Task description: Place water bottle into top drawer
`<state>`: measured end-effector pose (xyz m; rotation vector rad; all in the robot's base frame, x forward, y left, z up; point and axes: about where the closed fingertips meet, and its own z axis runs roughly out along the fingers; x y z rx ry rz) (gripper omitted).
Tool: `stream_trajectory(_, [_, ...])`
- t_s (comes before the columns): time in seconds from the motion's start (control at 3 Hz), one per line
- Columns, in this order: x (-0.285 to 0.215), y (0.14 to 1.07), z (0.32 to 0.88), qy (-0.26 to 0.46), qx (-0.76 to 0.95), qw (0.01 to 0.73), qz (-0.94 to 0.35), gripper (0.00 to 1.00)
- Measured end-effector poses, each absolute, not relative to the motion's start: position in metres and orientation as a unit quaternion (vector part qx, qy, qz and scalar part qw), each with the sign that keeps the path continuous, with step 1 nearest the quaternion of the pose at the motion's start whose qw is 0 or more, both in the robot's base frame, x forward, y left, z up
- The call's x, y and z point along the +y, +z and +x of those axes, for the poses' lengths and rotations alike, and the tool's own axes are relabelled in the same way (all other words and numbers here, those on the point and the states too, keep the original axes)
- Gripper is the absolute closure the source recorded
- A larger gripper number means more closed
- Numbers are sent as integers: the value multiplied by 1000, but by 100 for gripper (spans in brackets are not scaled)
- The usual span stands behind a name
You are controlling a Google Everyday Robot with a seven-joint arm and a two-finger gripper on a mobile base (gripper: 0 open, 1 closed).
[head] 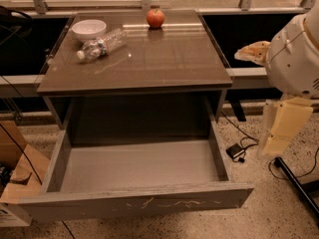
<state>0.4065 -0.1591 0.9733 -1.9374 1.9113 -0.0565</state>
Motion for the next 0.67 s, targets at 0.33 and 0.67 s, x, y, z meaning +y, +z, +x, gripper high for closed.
stream_trajectory(0.33, [-159,973,406,-20,687,208,-696,0])
stream_trajectory(0.67, [-151,965,421,-28,680,218,-700,16])
